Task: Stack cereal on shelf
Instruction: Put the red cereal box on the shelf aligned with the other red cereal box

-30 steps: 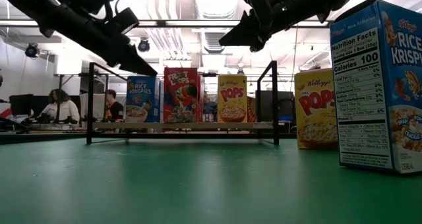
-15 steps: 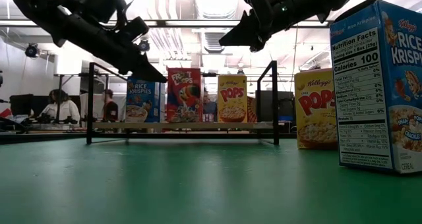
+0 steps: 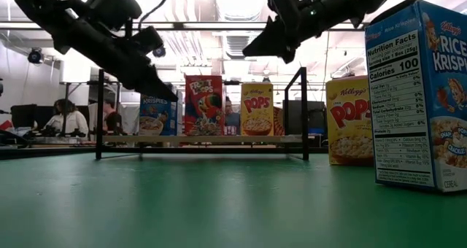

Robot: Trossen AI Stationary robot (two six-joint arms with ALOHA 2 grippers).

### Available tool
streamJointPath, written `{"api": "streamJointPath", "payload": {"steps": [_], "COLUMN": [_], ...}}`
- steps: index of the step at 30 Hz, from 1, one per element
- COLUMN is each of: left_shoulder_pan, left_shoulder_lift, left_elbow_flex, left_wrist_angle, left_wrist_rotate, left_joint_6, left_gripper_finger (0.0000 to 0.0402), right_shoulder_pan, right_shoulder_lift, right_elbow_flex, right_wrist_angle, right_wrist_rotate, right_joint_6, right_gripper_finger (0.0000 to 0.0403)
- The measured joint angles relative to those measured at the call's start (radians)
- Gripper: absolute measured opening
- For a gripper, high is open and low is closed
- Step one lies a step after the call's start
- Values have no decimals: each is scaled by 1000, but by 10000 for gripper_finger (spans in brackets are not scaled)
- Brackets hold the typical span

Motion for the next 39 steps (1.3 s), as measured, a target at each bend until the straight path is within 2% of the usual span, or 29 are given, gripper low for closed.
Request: {"api": "streamJointPath", "payload": {"steps": [2,4,7,12,19,27,33,39], "left_shoulder_pan": [-1,-2,-1,-1,2,2,1,1], "left_shoulder_lift": [7,25,59,123,158,154,152,152], "left_elbow_flex": [0,0,0,-1,-1,-1,-1,-1], "left_wrist_angle": [26,60,94,138,148,147,142,142], "left_wrist_rotate": [111,154,137,4,-56,-54,-10,-10], "left_joint_6": [4,8,8,1,-11,-18,-18,-18], "left_gripper_finger": [40,40,40,40,40,40,40,40], "right_shoulder_pan": [-3,-9,-14,-14,-15,-15,-14,-17], "right_shoulder_lift": [19,41,68,83,83,86,144,198], "right_elbow_flex": [5,17,36,67,80,80,79,119], "right_wrist_angle": [-3,-6,-15,-33,-39,-51,-61,-33], "right_wrist_rotate": [11,13,14,14,13,13,11,12], "right_joint_6": [3,7,2,-13,-28,3,26,19], "right_gripper_finger": [9,9,9,9,9,9,9,9]}}
